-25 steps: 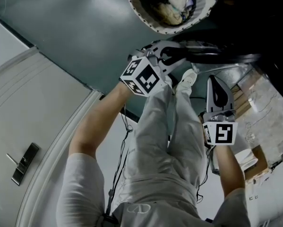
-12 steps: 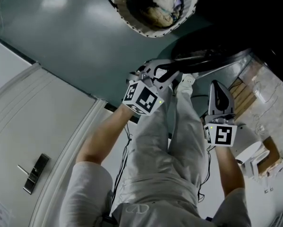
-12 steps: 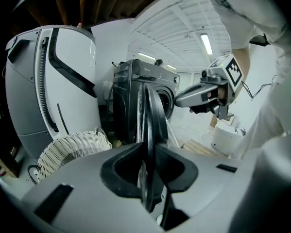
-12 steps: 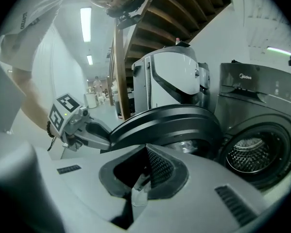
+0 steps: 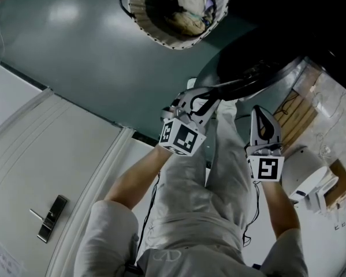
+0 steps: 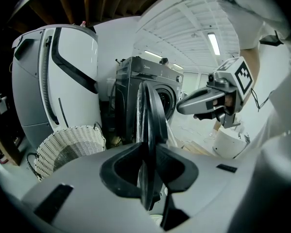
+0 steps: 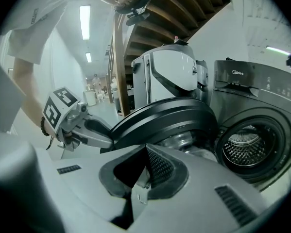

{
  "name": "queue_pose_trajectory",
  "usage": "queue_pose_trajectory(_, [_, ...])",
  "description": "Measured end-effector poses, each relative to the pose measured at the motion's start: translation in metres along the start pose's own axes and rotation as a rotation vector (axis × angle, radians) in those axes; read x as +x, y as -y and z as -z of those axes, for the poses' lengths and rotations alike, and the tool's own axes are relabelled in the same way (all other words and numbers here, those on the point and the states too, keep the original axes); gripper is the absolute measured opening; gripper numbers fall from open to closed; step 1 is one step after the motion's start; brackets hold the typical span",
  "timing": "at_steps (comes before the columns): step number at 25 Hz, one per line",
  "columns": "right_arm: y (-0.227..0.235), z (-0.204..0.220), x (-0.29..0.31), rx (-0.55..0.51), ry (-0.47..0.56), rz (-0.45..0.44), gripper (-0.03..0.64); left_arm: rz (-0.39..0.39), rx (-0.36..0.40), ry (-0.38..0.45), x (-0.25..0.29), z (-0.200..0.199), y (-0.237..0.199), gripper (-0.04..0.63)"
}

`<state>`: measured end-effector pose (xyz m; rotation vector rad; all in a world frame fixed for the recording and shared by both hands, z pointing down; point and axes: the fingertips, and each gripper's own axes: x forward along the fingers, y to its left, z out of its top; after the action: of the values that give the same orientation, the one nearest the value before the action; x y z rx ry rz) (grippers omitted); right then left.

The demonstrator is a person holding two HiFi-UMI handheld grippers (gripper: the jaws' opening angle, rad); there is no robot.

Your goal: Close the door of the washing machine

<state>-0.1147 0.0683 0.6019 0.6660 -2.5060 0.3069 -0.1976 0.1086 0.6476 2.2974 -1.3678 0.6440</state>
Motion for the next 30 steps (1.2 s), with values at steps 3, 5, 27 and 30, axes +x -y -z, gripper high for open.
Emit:
queue_pose_trajectory(3, [0.002, 0.015, -0.01, 0.01, -0.02, 0.012, 0.011, -0.003, -0.016, -0.013, 0.003, 0.0, 0.011, 0.078])
queue_pose_trajectory(5, [0.006, 0.025, -0.018, 0.022, -0.034, 0.029, 0.011, -0.006, -0.024, -0.028, 0.004, 0.001, 0.017, 0.078])
queue_pose_trajectory(27, [0.037, 0.096, -0.086, 0.076, -0.083, 0.149, 0.011, -0.121, -0.149, -0.095, 0.025, -0.004, 0.092, 0.084])
queue_pose_trajectory(30, [0.04, 0.109, -0.096, 0.08, -0.106, 0.161, 0.011, -0.159, -0.189, -0.119, 0.03, -0.007, 0.101, 0.083])
